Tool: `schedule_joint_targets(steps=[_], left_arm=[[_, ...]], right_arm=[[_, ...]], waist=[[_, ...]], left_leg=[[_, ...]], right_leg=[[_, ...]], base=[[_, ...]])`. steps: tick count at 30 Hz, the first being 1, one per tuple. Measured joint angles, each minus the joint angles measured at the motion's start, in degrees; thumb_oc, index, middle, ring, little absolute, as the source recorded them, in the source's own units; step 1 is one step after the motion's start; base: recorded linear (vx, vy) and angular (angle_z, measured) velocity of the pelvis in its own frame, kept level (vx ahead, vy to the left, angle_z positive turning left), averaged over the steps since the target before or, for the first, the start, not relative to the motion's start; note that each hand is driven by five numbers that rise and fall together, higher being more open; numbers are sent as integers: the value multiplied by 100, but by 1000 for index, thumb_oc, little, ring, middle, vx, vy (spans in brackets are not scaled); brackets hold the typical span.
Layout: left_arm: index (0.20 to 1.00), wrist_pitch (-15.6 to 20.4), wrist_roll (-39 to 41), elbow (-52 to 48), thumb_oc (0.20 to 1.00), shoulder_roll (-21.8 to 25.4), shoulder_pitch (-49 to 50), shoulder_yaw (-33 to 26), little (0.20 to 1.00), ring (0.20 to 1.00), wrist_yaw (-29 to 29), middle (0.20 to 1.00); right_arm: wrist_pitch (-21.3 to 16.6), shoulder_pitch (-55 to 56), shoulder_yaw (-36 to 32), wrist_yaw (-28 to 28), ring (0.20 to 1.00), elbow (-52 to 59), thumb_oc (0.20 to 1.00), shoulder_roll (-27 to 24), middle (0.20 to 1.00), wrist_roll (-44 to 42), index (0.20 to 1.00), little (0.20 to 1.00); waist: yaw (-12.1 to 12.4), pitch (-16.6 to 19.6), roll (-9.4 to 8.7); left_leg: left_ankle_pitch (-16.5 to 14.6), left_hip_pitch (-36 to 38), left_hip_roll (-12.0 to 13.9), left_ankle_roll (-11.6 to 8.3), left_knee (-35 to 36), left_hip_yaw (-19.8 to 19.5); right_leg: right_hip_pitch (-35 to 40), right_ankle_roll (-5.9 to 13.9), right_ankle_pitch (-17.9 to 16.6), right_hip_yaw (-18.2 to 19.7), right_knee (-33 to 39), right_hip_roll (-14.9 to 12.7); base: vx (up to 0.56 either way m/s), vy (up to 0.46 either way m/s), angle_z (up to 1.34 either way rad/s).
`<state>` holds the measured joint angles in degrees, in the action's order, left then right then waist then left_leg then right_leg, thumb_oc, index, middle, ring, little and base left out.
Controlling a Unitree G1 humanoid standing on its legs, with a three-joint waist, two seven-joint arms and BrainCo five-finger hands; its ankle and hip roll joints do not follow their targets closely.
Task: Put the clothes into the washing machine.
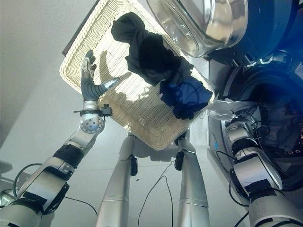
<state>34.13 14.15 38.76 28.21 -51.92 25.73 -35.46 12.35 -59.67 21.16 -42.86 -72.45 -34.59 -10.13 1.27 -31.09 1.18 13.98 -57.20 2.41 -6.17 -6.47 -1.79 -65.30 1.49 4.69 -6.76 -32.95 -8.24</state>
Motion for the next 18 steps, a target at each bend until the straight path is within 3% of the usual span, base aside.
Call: schedule_joint_targets(steps=[12, 18], left_arm=[[1000, 51, -117, -404, 1000, 10, -2, 0, 1000, 1000, 9, 1000], [1000, 17, -218, -599, 1000, -1, -31, 5, 1000, 1000, 7, 1000]], right_arm=[[318, -87, 589, 918, 1000, -261, 1000, -147, 1000, 1036, 1000, 1000], [390, -98, 726, 1093, 1000, -288, 1000, -197, 1000, 1313, 1000, 1000]], waist=[[111, 5, 52], [112, 5, 52]], left_leg=[[15, -53, -8, -19, -16, -38], [17, -55, -9, -22, -19, -40]], right_leg=[[-74, -19, 60, -10, -114, -10], [-75, -19, 60, -11, -118, -11]], base=[[4, -4, 1], [0, 0, 0]])
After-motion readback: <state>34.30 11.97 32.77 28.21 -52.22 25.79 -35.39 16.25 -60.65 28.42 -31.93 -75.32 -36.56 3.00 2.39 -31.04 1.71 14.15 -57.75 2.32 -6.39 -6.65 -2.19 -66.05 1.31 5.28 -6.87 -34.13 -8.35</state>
